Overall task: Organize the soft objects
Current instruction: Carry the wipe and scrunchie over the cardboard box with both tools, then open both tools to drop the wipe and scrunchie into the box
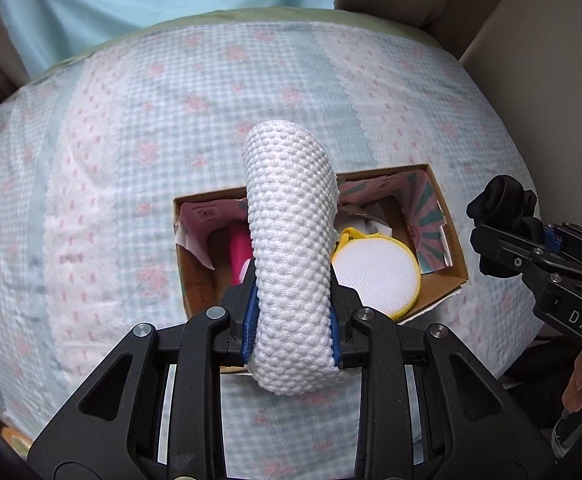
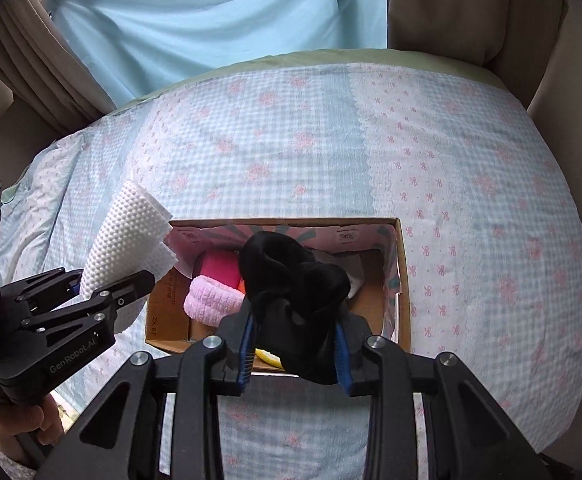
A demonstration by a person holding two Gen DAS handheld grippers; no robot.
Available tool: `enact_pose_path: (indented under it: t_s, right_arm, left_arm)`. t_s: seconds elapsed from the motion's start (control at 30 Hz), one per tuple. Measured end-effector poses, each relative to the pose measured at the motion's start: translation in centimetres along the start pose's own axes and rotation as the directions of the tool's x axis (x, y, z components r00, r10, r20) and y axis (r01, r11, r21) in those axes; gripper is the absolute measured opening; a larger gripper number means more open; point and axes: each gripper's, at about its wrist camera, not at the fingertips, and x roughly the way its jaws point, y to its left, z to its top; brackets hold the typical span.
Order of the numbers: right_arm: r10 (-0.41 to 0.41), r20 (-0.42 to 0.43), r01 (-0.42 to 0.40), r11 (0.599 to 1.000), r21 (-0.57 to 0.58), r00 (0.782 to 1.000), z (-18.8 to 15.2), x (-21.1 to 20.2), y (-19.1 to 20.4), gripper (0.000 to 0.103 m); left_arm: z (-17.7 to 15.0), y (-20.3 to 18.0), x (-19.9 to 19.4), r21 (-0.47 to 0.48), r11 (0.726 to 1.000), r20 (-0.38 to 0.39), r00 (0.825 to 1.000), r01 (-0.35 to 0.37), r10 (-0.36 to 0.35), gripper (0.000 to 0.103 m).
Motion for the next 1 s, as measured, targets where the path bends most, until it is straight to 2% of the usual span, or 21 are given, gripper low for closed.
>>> enact_pose_path:
  t_s: [0.23,0.4,0.43,0.47,0.5,0.57,0.6,0.63,0.7,0.87,1.0]
  right_arm:
    - [-0.025,-0.076,0.027,0.999,0.027,0.997,0.4,4.6,-1.3,0.030]
    - [-0.022,-0.112,0.030,0.997,0.076,0.994,1.4,6.7,-2.6,0.030]
    - [-0.019,-0.119,0.029,0.996,0.088,0.993,1.7,7.0,-2.9,0.031]
    - [-0.015,-0.126,0.028,0.995,0.101,0.992,1.9,7.3,-3.2,0.043]
    - [-0.003,-0.132,0.019,0.993,0.118,0.991,2.2,7.6,-3.4,0.051]
    - [0.026,-0.118,-0.007,0.987,0.161,0.993,2.4,7.8,-4.2,0.084]
    - [0.049,-0.114,-0.027,0.982,0.186,0.992,2.4,7.8,-4.5,0.091]
    - [0.075,-0.119,-0.048,0.976,0.211,0.990,2.4,8.0,-4.9,0.099]
    - [0.088,-0.114,-0.060,0.971,0.232,0.990,2.4,7.8,-5.2,0.100]
    - [0.060,-0.100,-0.036,0.973,0.227,0.993,1.3,6.4,-5.3,0.100]
    - [0.066,-0.090,-0.044,0.973,0.228,0.994,0.5,5.2,-5.4,0.100]
  left_arm:
    - [-0.4,0.7,4.3,0.028,1.000,-0.090,0.996,-0.002,0.005,0.024]
    - [0.3,0.6,5.7,0.053,0.998,-0.119,0.993,-0.015,0.021,0.024]
    - [0.5,0.5,5.8,0.056,0.998,-0.119,0.993,-0.017,0.023,0.024]
    - [0.8,0.4,5.9,0.054,0.998,-0.120,0.993,-0.012,0.018,0.025]
    - [1.1,0.3,6.0,0.048,0.999,-0.125,0.992,0.009,-0.003,0.028]
    - [1.3,0.1,6.0,0.031,0.999,-0.138,0.990,0.017,-0.013,0.072]
    - [1.2,0.1,5.8,0.028,1.000,-0.127,0.992,0.010,-0.006,0.102]
    - [1.0,0.1,5.2,0.026,0.999,-0.099,0.995,0.020,-0.017,0.103]
    - [0.5,0.0,5.1,0.017,0.999,-0.111,0.993,0.036,-0.034,0.103]
    - [-0.9,-0.4,4.8,0.017,0.999,-0.134,0.990,0.035,-0.033,0.103]
    - [-1.4,-1.0,3.7,0.009,0.999,-0.123,0.992,0.037,-0.035,0.103]
